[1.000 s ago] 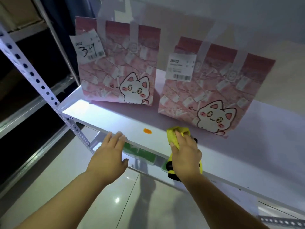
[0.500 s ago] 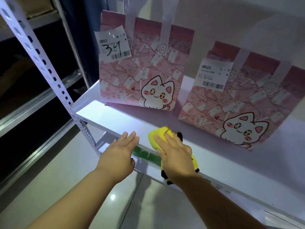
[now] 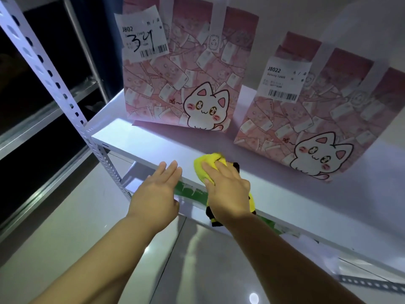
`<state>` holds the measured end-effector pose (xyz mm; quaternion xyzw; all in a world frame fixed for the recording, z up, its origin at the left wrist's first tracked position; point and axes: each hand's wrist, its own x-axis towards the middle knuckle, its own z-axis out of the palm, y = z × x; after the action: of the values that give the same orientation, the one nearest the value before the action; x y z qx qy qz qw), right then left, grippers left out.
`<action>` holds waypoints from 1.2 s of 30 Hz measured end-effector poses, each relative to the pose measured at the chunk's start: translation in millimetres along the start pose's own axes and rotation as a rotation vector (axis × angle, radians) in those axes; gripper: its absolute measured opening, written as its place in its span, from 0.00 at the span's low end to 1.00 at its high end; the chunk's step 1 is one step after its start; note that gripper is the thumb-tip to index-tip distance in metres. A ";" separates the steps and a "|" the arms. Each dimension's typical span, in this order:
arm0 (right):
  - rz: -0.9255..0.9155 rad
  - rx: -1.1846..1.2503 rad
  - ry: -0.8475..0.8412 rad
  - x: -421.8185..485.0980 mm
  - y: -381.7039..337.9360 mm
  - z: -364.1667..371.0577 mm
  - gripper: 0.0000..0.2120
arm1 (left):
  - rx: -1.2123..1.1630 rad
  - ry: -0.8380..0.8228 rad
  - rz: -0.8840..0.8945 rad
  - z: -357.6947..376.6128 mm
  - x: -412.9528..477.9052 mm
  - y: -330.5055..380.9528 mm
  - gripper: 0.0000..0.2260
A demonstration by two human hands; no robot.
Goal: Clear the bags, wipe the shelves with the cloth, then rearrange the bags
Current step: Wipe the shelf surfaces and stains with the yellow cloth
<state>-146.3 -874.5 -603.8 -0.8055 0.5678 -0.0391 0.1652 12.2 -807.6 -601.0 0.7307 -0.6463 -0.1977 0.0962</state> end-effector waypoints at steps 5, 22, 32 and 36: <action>0.014 0.096 0.084 -40.4 46.5 -17.4 0.19 | 0.016 0.004 -0.008 0.0 -1.1 0.6 0.31; -0.046 0.002 0.045 -30.0 47.6 -10.1 0.26 | 0.101 -0.040 -0.092 5.4 -0.9 21.1 0.30; 0.156 0.074 0.266 -110.0 158.5 -46.6 0.17 | 0.072 0.023 -0.104 11.4 -23.2 60.5 0.25; -0.070 0.045 0.333 -150.4 166.8 -47.3 0.20 | 0.002 0.007 -0.059 42.5 -53.8 96.7 0.24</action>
<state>-361.5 -795.7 -592.3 -0.8034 0.5578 -0.1902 0.0853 -97.6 -764.0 -592.2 0.7500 -0.6245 -0.1975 0.0918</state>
